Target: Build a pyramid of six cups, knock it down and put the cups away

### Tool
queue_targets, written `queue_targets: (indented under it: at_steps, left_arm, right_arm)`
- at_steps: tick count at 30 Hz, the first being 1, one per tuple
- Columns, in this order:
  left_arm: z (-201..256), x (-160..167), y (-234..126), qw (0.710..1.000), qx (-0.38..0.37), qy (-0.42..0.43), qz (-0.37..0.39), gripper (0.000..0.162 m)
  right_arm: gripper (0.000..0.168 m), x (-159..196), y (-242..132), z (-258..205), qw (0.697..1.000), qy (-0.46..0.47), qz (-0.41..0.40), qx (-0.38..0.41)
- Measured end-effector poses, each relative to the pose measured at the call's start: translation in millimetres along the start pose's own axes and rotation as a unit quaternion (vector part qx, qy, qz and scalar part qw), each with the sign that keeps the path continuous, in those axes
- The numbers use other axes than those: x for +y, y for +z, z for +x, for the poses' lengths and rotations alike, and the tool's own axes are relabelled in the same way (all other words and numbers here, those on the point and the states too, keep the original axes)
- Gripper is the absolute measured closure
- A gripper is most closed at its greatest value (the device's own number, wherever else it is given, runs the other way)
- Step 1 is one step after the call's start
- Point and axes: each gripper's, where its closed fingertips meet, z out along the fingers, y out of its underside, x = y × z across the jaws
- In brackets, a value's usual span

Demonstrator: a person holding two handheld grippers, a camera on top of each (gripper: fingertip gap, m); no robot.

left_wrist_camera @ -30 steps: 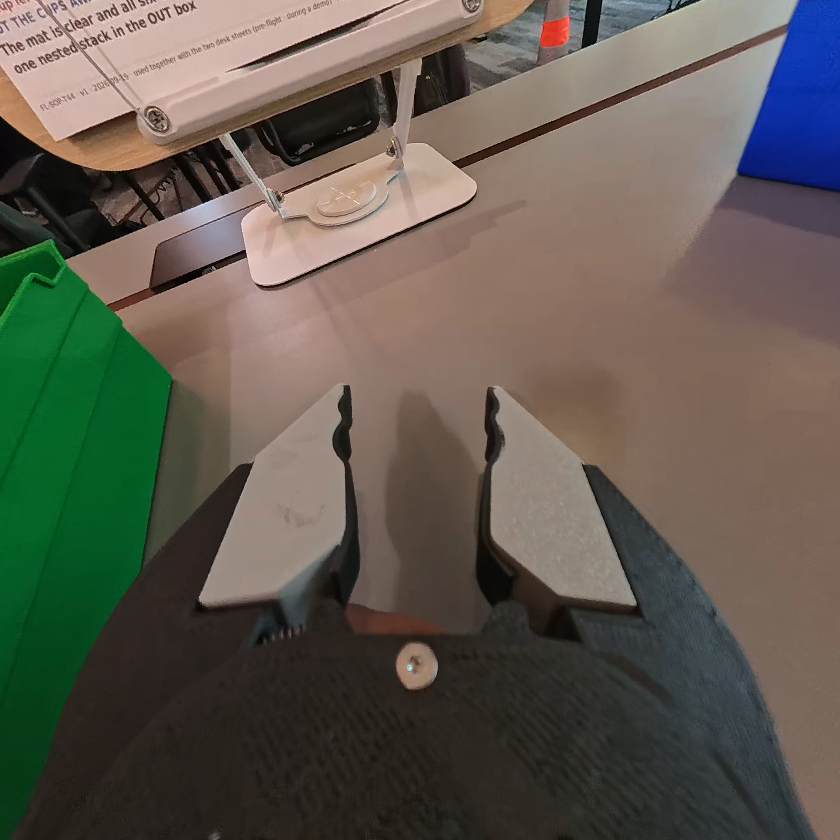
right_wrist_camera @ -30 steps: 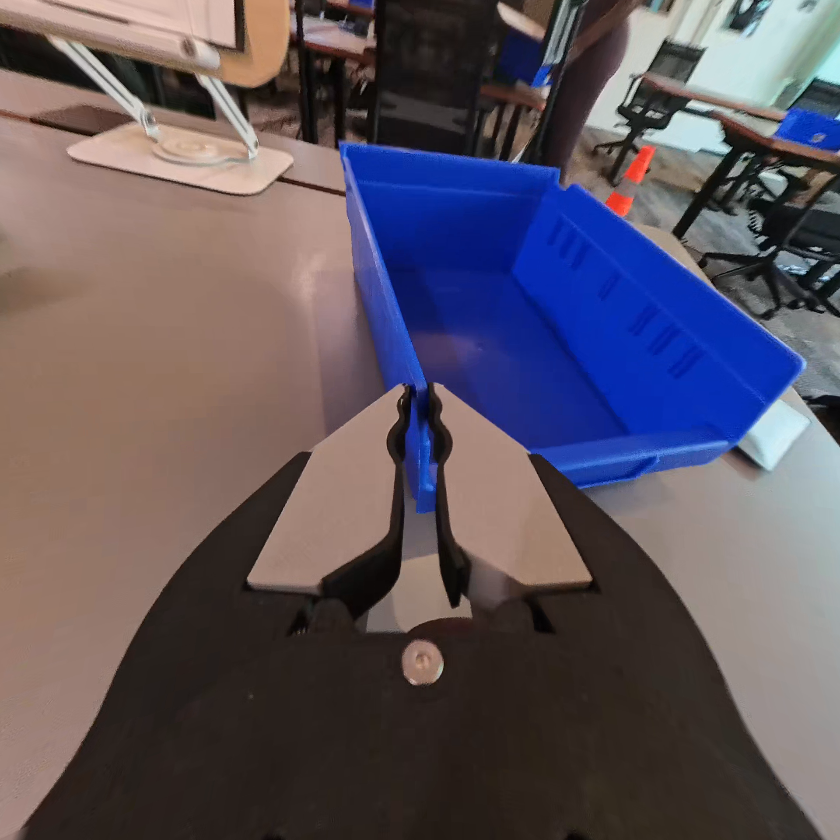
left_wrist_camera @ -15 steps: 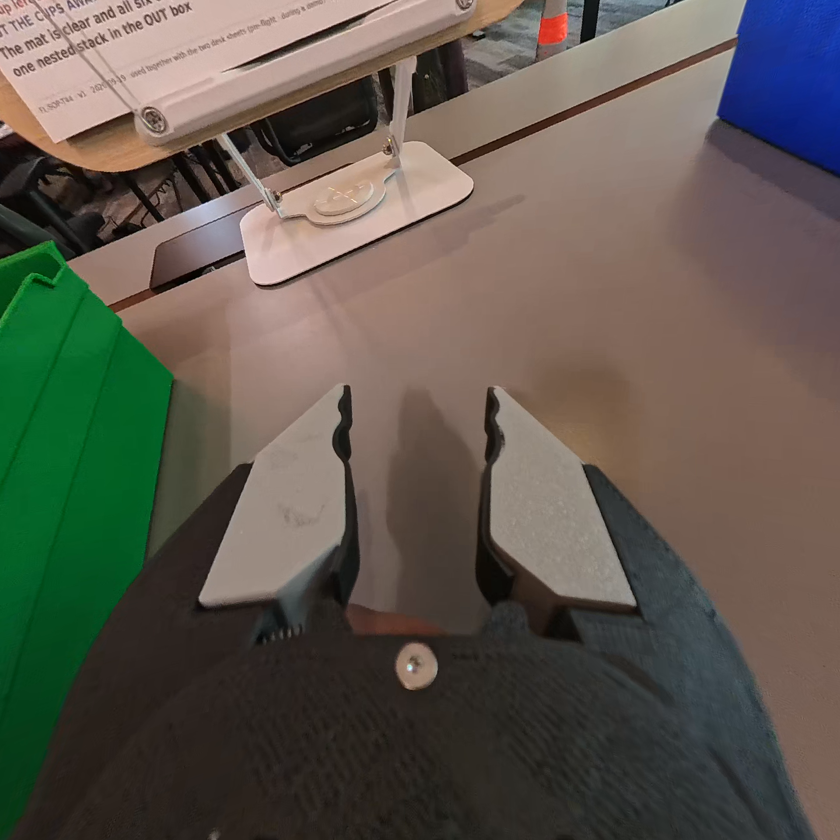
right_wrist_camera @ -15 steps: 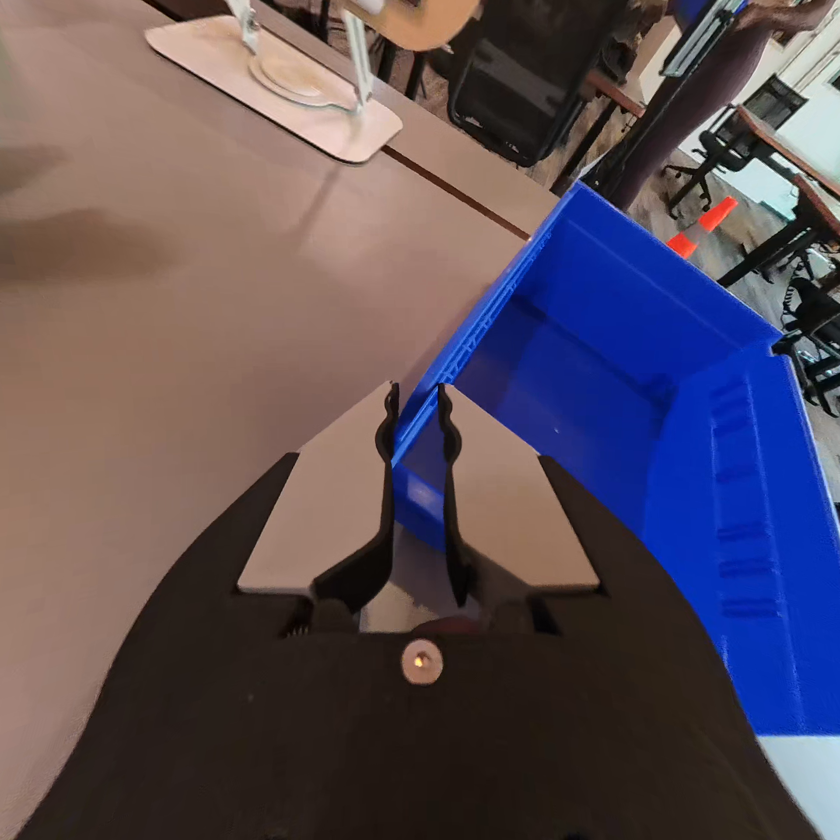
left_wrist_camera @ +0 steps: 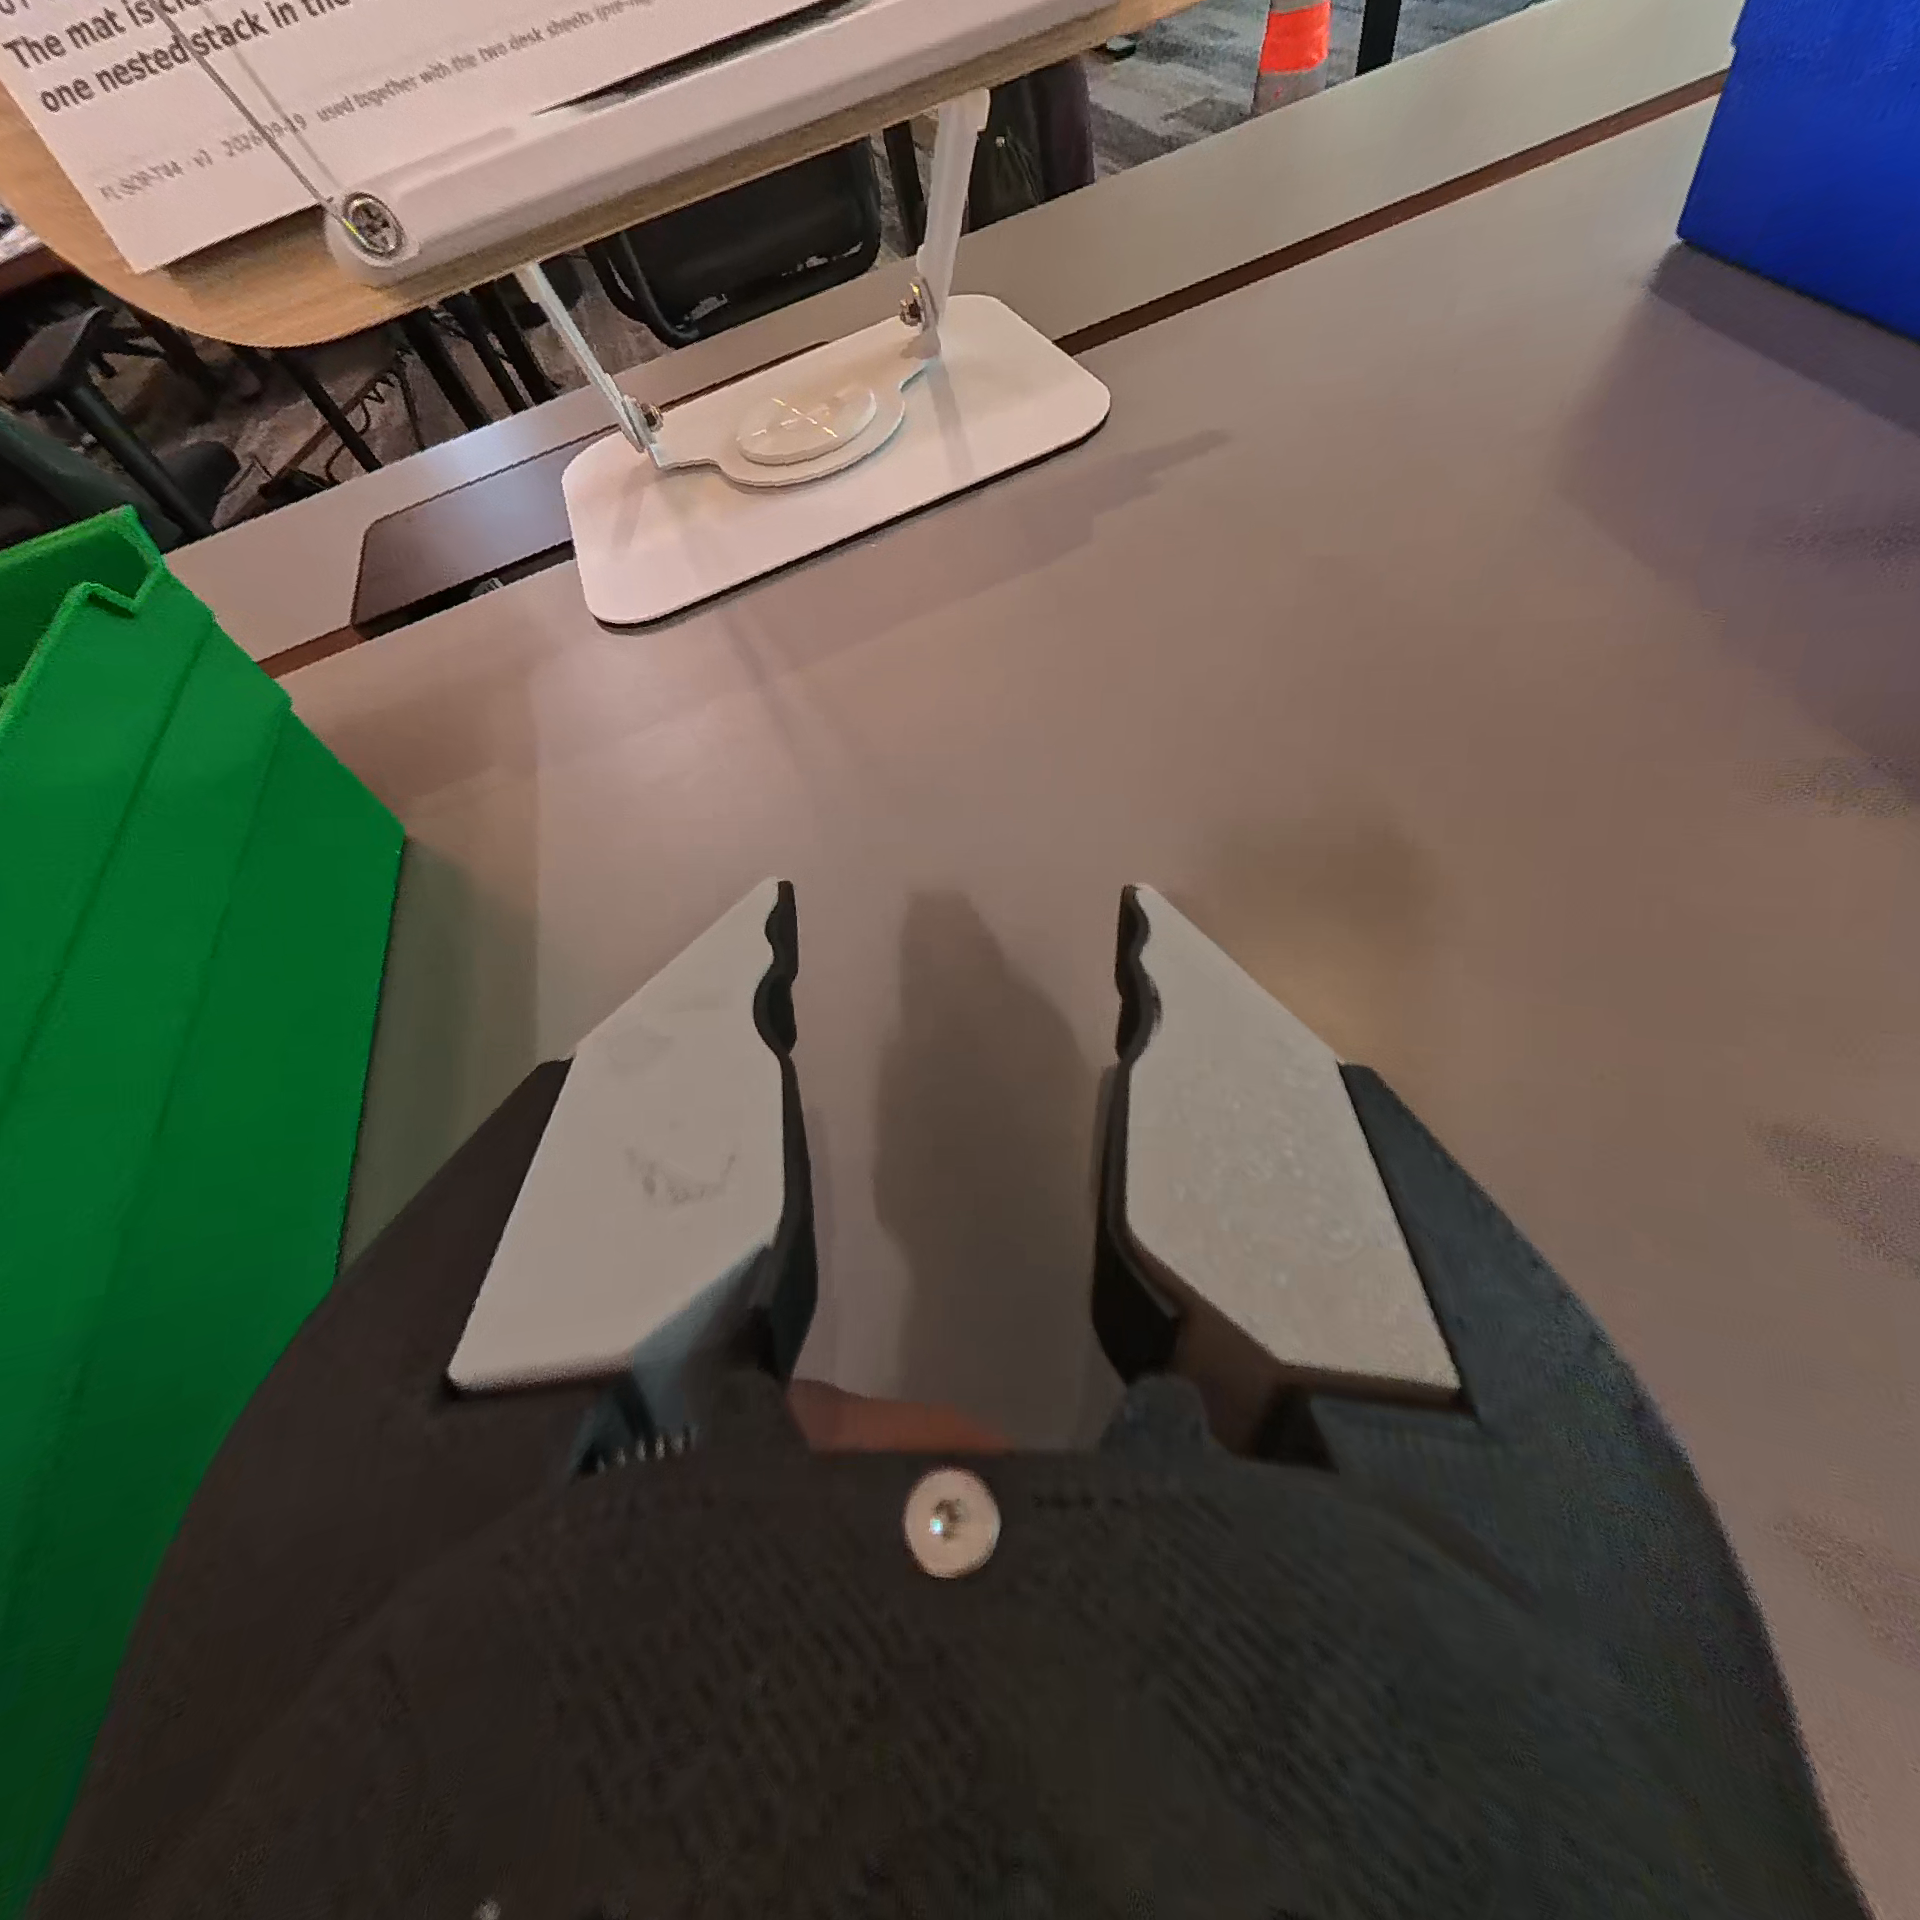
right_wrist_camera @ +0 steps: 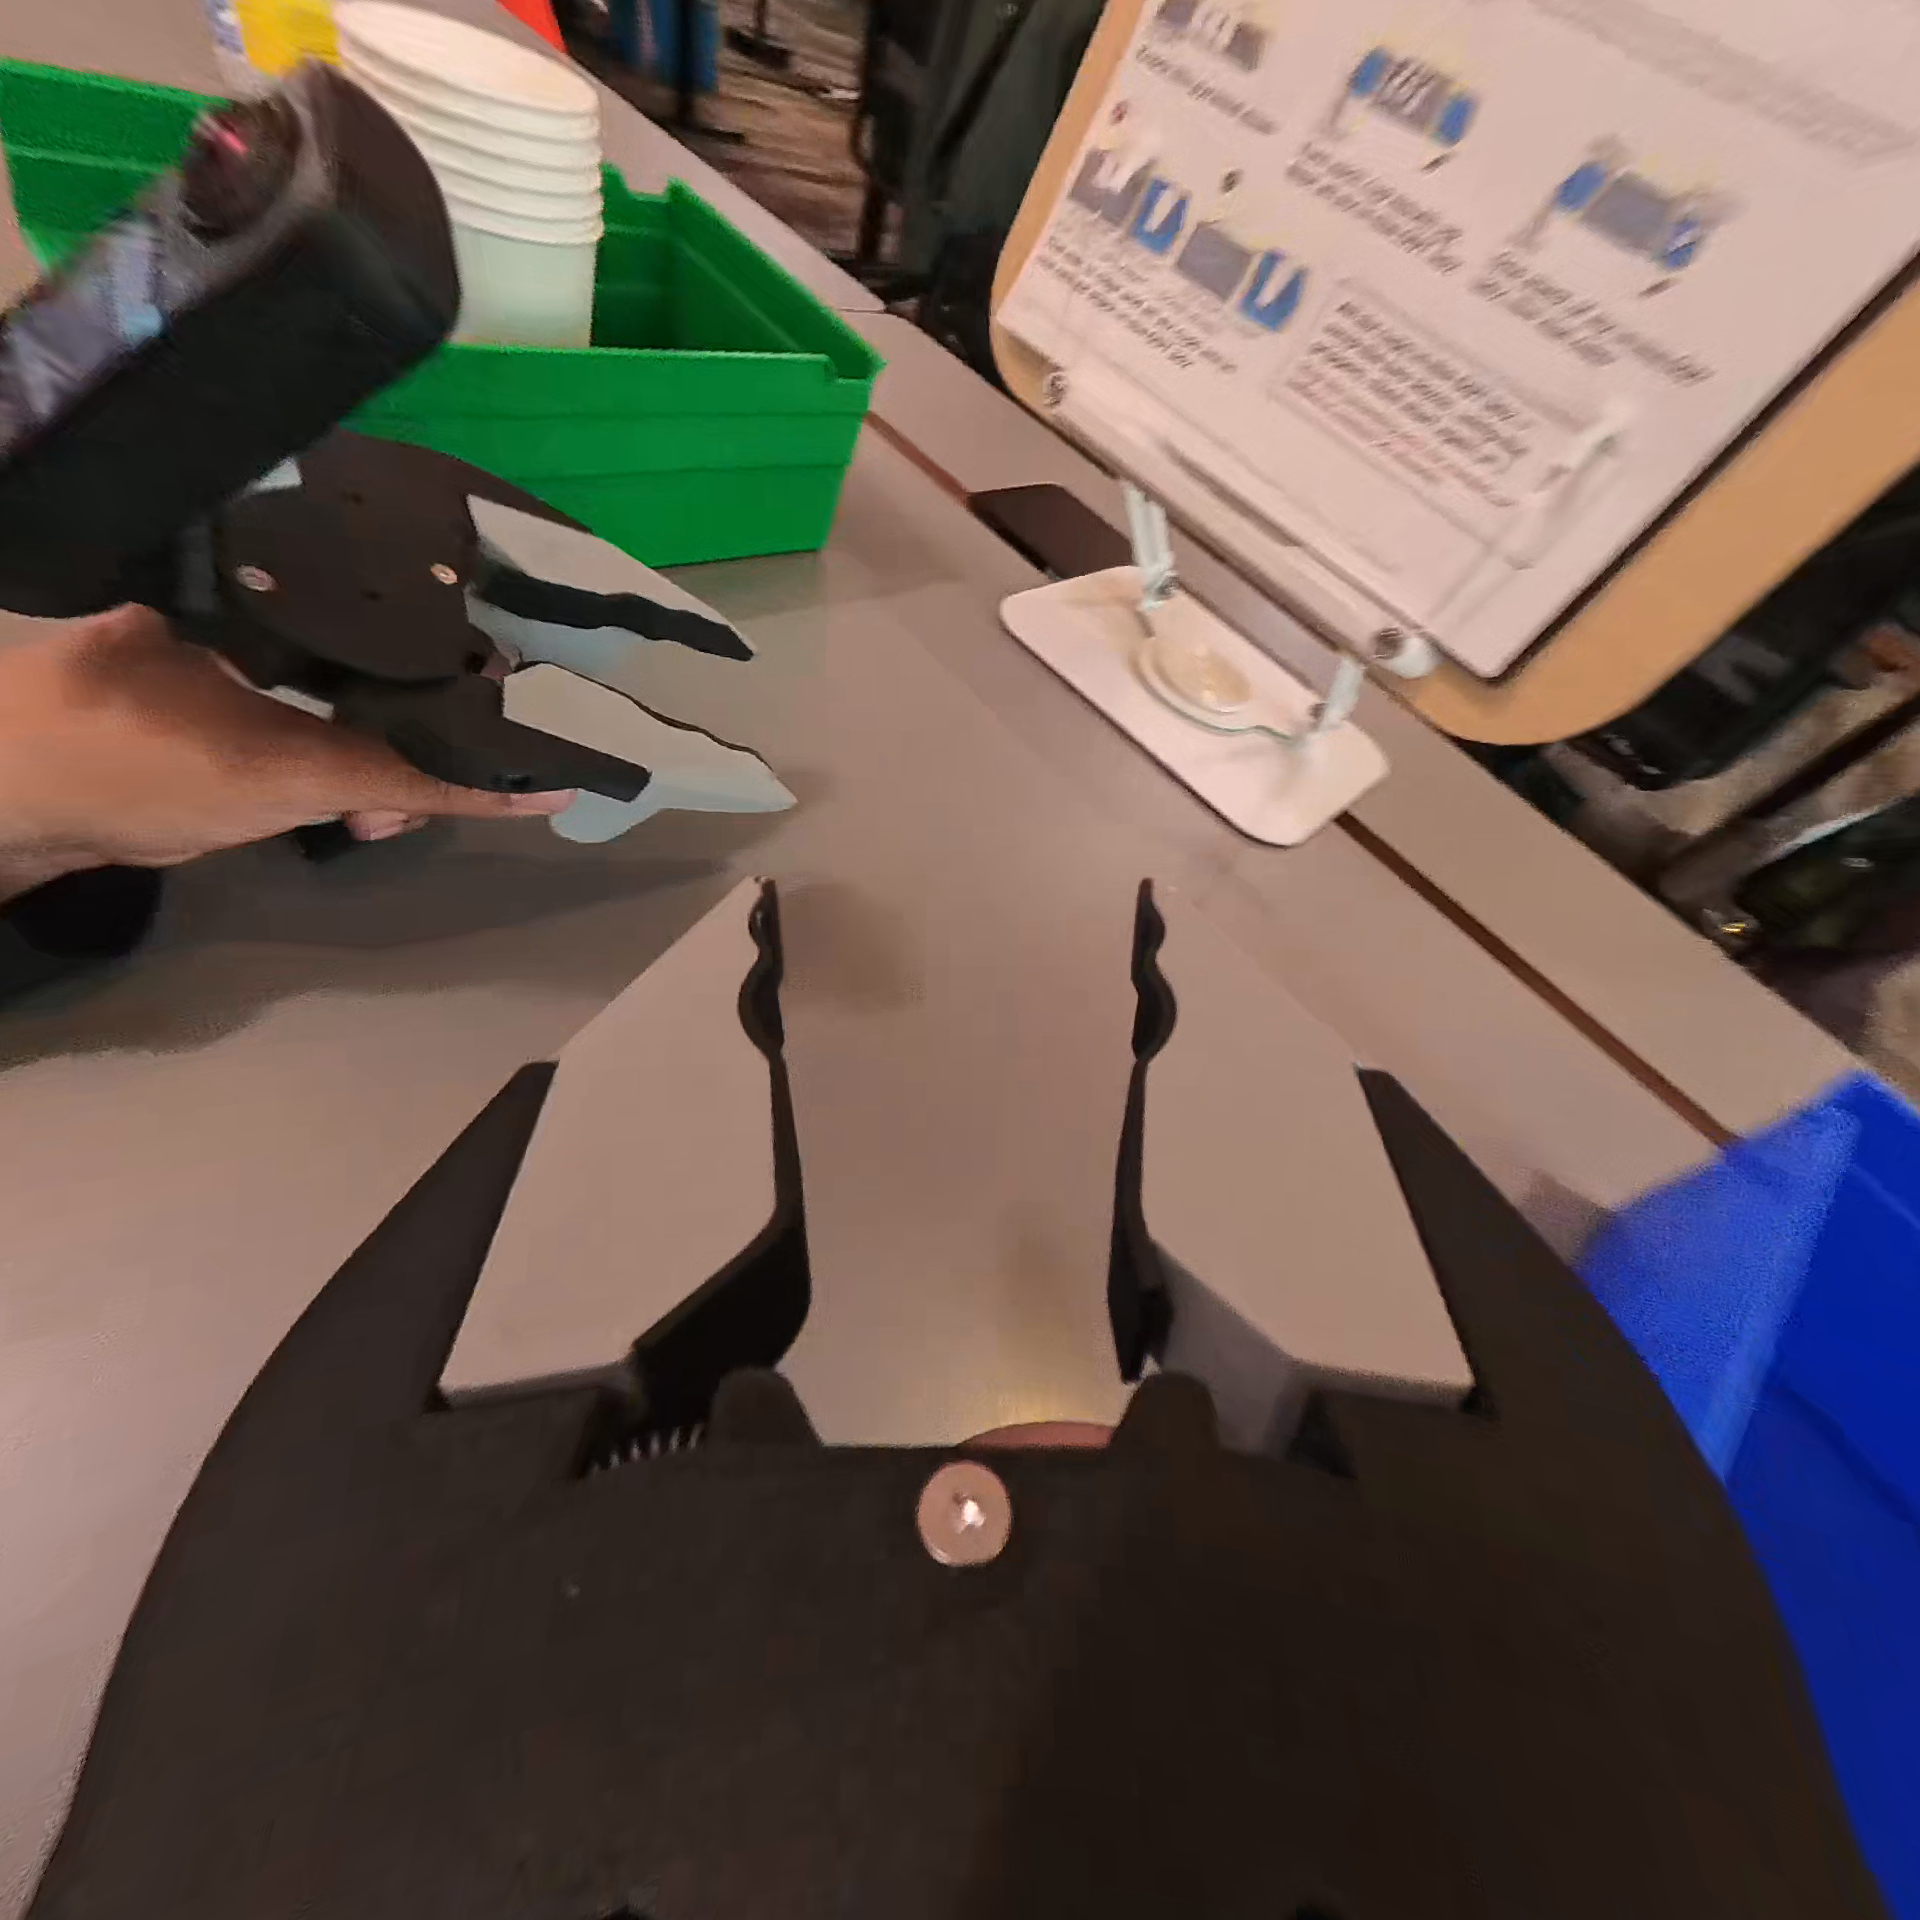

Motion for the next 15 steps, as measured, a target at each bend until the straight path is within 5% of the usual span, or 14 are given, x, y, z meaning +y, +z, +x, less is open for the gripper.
queue_targets:
  at_steps: [3,6,9,15]
  left_arm:
    - [-2.7,-0.9,-0.8,1.000,-0.003,-0.007,0.005,0.104]
    - [-4.8,-2.1,-0.8,1.000,-0.009,-0.006,0.009,0.105]
    - [-5.9,-3.2,-1.2,1.000,-0.018,0.004,0.013,0.104]
    - [-24.0,-12.9,-6.3,0.996,-0.066,-0.023,0.049,0.085]
  right_arm:
    - [0.108,17.6,42.6,-2.0,1.000,0.008,0.015,-0.016]
    - [0.135,47.6,62.0,3.5,0.999,-0.040,0.013,0.002]
    - [0.119,64.4,59.7,13.5,0.998,-0.064,-0.019,0.023]
    - [0.124,54.2,53.0,-2.9,0.997,0.053,0.008,-0.059]
